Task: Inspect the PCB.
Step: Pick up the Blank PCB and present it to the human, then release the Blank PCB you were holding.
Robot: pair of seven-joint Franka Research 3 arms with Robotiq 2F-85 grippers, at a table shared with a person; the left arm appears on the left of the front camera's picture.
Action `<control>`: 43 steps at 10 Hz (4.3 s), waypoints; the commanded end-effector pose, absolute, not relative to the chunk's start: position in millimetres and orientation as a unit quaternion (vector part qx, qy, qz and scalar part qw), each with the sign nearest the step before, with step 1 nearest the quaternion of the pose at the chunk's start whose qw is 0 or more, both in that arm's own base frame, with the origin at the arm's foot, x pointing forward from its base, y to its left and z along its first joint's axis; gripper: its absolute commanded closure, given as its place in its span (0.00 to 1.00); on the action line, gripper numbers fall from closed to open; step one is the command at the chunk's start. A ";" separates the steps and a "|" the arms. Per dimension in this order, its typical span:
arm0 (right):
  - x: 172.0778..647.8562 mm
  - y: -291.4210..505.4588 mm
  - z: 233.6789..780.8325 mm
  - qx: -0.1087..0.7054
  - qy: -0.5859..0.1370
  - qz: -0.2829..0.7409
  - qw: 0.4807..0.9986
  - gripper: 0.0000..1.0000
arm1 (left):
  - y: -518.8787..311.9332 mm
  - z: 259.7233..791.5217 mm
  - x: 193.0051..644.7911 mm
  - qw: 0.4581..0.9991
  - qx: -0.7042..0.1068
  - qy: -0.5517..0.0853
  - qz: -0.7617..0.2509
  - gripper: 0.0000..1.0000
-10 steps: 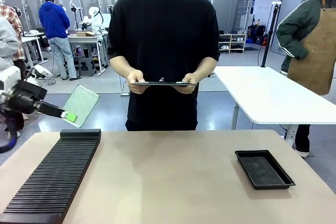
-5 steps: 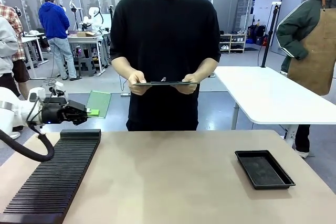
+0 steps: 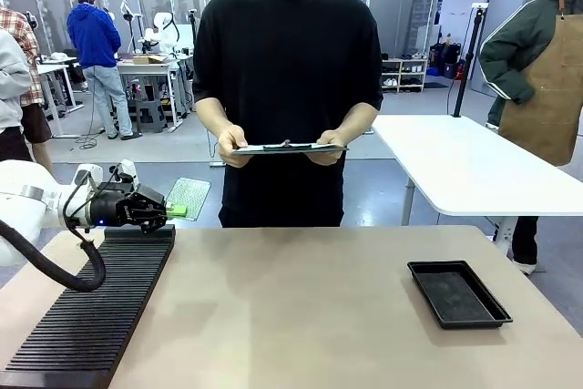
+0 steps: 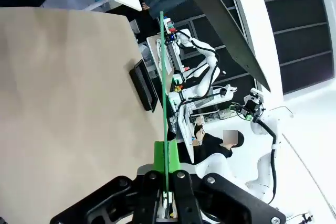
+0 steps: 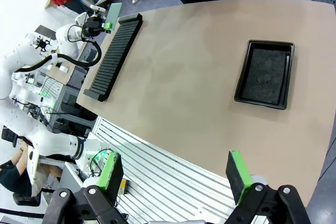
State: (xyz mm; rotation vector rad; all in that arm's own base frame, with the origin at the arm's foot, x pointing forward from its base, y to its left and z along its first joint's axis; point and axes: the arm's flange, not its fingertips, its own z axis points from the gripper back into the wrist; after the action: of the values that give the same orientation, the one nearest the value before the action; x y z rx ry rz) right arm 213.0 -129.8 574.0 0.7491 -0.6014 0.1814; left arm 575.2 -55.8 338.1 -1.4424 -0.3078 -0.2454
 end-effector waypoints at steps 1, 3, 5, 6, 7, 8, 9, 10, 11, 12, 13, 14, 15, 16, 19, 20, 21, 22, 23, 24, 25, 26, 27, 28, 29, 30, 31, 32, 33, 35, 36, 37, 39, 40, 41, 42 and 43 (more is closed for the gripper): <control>212.2 -129.6 574.3 0.363 -0.293 0.092 0.880 0.00 | -52.3 340.2 576.2 0.728 -0.660 -0.158 -0.096 1.00; 212.2 -129.6 574.3 0.363 -0.293 0.092 0.880 0.00 | -52.3 340.2 576.2 0.728 -0.660 -0.158 -0.096 1.00; 212.2 -129.6 574.3 0.363 -0.293 0.092 0.880 0.00 | -52.3 340.2 576.2 0.728 -0.660 -0.158 -0.096 1.00; 212.2 -129.6 574.3 0.363 -0.293 0.092 0.880 0.00 | -52.3 340.2 576.2 0.728 -0.660 -0.158 -0.096 1.00; 212.2 -129.6 574.3 0.363 -0.293 0.092 0.880 0.00 | -52.3 340.2 576.2 0.728 -0.660 -0.158 -0.096 1.00; 212.2 -129.6 574.3 0.363 -0.293 0.092 0.880 0.00 | -52.3 340.2 576.2 0.728 -0.660 -0.158 -0.096 1.00; 212.2 -129.6 574.3 0.363 -0.293 0.092 0.880 0.00 | -52.3 340.2 576.2 0.728 -0.660 -0.158 -0.096 1.00; 212.2 -129.6 574.3 0.363 -0.293 0.092 0.880 0.00 | -52.3 340.2 576.2 0.728 -0.660 -0.158 -0.096 1.00; 212.2 -129.6 574.3 0.363 -0.293 0.092 0.880 0.00 | -52.3 340.2 576.2 0.728 -0.660 -0.158 -0.096 1.00; 212.2 -129.6 574.3 0.363 -0.293 0.092 0.880 0.00 | -52.3 340.2 576.2 0.728 -0.660 -0.158 -0.096 1.00; 212.2 -129.6 574.3 0.363 -0.293 0.092 0.880 0.00 | -52.3 340.2 576.2 0.728 -0.660 -0.158 -0.096 1.00; 212.2 -129.6 574.3 0.363 -0.293 0.092 0.880 0.00 | -52.3 340.2 576.2 0.728 -0.660 -0.158 -0.096 1.00; 212.2 -129.6 574.3 0.363 -0.293 0.092 0.880 0.00 | -52.3 340.2 576.2 0.728 -0.660 -0.158 -0.096 1.00; 212.2 -129.6 574.3 0.363 -0.293 0.092 0.880 0.00 | -52.3 340.2 576.2 0.728 -0.660 -0.158 -0.096 1.00; 212.2 -129.6 574.3 0.363 -0.293 0.092 0.880 0.00 | -52.3 340.2 576.2 0.728 -0.660 -0.158 -0.096 1.00; 212.2 -129.6 574.3 0.363 -0.293 0.092 0.880 0.00 | -52.3 340.2 576.2 0.728 -0.660 -0.158 -0.096 1.00; 212.2 -129.6 574.3 0.363 -0.293 0.092 0.880 0.00 | -52.3 340.2 576.2 0.728 -0.660 -0.158 -0.096 1.00; 212.2 -129.6 574.3 0.363 -0.293 0.092 0.880 0.00 | -52.3 340.2 576.2 0.728 -0.660 -0.158 -0.096 1.00; 212.2 -129.6 574.3 0.363 -0.293 0.092 0.880 0.00 | -52.3 340.2 576.2 0.728 -0.660 -0.158 -0.096 1.00; 212.2 -129.6 574.3 0.363 -0.293 0.092 0.880 0.00 | -52.3 340.2 576.2 0.728 -0.660 -0.158 -0.096 1.00; 212.2 -129.6 574.3 0.363 -0.293 0.092 0.880 0.00 | -52.3 340.2 576.2 0.728 -0.660 -0.158 -0.096 1.00; 212.2 -129.6 574.3 0.363 -0.293 0.092 0.880 0.00 | -52.3 340.2 576.2 0.728 -0.660 -0.158 -0.096 1.00; 212.2 -129.6 574.3 0.363 -0.293 0.092 0.880 0.00 | -52.3 340.2 576.2 0.728 -0.660 -0.158 -0.096 1.00; 212.2 -129.6 574.3 0.363 -0.293 0.092 0.880 0.00 | -52.3 340.2 576.2 0.728 -0.660 -0.158 -0.096 1.00; 212.2 -129.6 574.3 0.363 -0.293 0.092 0.880 0.00 | -52.3 340.2 576.2 0.728 -0.660 -0.158 -0.096 1.00; 212.2 -129.6 574.3 0.363 -0.293 0.092 0.880 0.00 | -52.3 340.2 576.2 0.728 -0.660 -0.158 -0.096 1.00; 212.2 -129.6 574.3 0.363 -0.293 0.092 0.880 0.00 | -50.8 338.5 576.6 0.731 -0.658 -0.148 -0.103 0.97; 212.2 -129.6 574.3 0.363 -0.293 0.092 0.880 0.00 | -51.3 339.3 577.5 0.735 -0.653 -0.153 -0.100 0.97; 212.2 -129.6 574.3 0.363 -0.293 0.092 0.880 0.00 | -51.6 340.0 577.5 0.735 -0.654 -0.152 -0.093 0.58; 212.2 -129.6 574.3 0.363 -0.293 0.092 0.880 0.00 | -53.4 341.1 577.7 0.737 -0.653 -0.146 -0.095 0.18; 212.2 -129.6 574.3 0.363 -0.293 0.092 0.880 0.00 | -53.6 340.7 577.8 0.736 -0.654 -0.145 -0.096 0.17; 212.2 -129.6 574.3 0.363 -0.293 0.092 0.880 0.00 | -54.2 340.5 578.0 0.737 -0.653 -0.147 -0.095 0.00; 212.2 -129.6 574.3 0.363 -0.293 0.092 0.880 0.00 | -54.5 340.4 577.6 0.736 -0.653 -0.148 -0.097 0.00; 212.2 -129.6 574.3 0.363 -0.293 0.092 0.880 0.00 | -54.8 340.2 577.3 0.738 -0.651 -0.148 -0.098 0.14; 212.2 -129.6 574.3 0.363 -0.293 0.092 0.880 0.00 | -55.4 339.7 577.2 0.740 -0.649 -0.146 -0.101 0.05; 212.2 -129.6 574.3 0.363 -0.293 0.092 0.880 0.00 | -55.7 339.8 577.3 0.739 -0.650 -0.145 -0.103 0.00; 212.2 -129.6 574.3 0.363 -0.293 0.092 0.880 0.00 | -55.9 339.4 577.6 0.740 -0.648 -0.145 -0.106 0.00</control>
State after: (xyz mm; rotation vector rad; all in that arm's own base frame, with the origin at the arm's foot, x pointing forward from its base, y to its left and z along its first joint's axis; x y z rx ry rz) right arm 213.1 -129.7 574.0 0.7499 -0.6016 0.1813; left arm 576.6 -52.8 338.1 -1.4444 -0.3221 -0.2288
